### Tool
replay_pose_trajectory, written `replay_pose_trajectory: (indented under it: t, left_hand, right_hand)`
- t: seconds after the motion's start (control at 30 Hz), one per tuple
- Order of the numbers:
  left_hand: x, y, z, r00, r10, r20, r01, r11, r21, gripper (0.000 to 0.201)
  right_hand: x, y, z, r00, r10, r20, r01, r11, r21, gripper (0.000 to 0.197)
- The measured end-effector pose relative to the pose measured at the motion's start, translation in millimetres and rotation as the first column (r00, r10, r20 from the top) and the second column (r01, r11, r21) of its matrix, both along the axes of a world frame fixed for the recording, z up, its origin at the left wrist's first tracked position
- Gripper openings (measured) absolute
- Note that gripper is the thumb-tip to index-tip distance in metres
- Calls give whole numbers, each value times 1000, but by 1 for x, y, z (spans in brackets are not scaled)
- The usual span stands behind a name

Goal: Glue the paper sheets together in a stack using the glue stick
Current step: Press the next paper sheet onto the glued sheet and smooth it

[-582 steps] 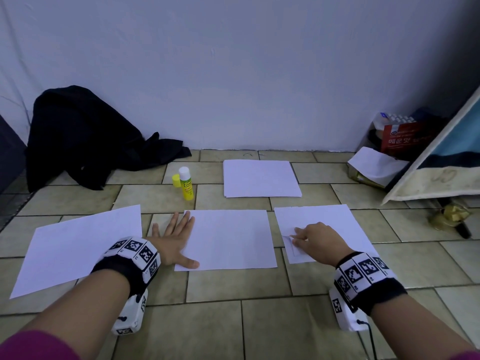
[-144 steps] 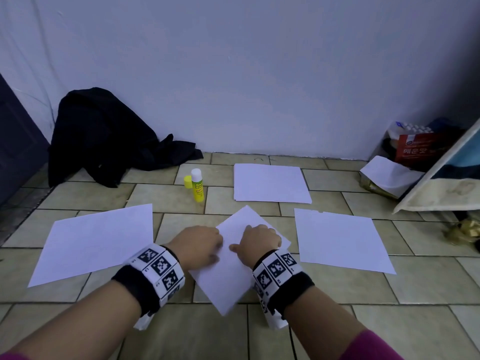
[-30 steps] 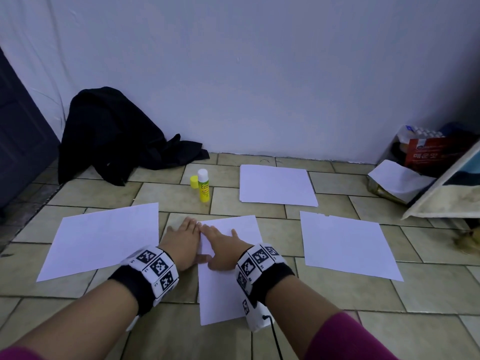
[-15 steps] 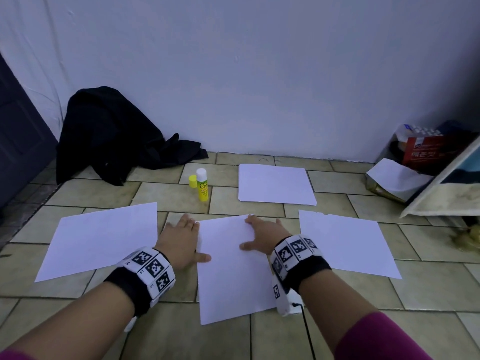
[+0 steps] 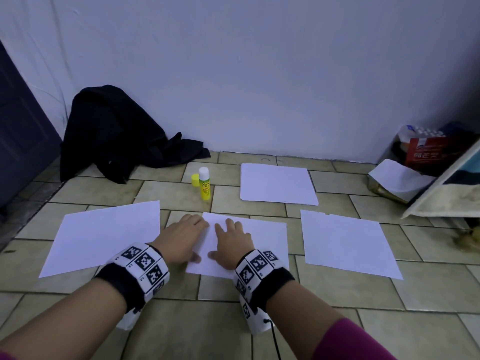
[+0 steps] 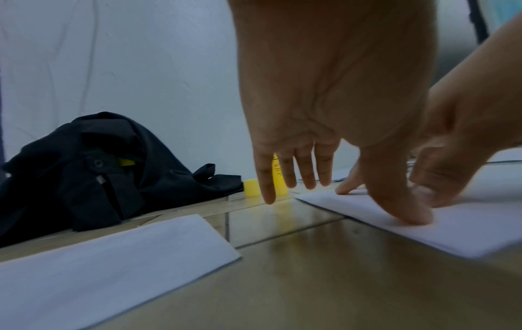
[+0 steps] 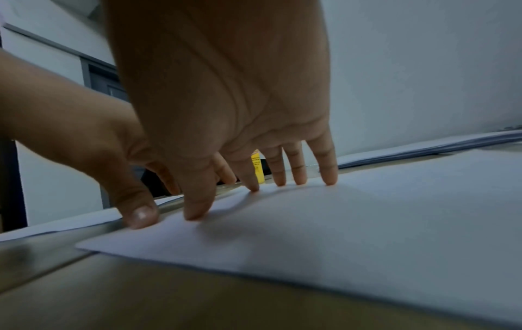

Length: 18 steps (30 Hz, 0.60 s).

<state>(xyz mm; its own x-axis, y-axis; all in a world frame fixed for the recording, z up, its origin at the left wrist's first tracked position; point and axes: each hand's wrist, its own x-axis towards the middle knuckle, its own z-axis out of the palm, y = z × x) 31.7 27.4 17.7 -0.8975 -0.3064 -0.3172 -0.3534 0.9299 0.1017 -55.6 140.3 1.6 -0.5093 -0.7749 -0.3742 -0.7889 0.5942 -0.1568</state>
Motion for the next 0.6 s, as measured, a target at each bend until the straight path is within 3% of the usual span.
replay_pose_trajectory:
  t: [0.1, 0.23, 0.37, 0.6]
  left_hand:
    - [-7, -9, -1, 985, -1, 171, -8, 999, 48, 106]
    - [-19, -16, 0, 942, -25, 335, 20, 1000, 19, 113]
    - [-17, -21, -4, 939, -29, 342, 19, 999, 32, 114]
    - [-7, -27, -5, 953, -68, 296, 16, 985, 174, 121]
  right_hand:
    - [-4, -3, -1, 998, 50, 46, -50, 999, 0, 73]
    - [-20, -1, -1, 986, 128, 104, -131, 991, 18, 80]
    - [-50, 20, 2, 988, 85, 127, -91, 995, 45, 82]
    - [-107, 75, 12, 996, -69, 62, 61, 990, 130, 60]
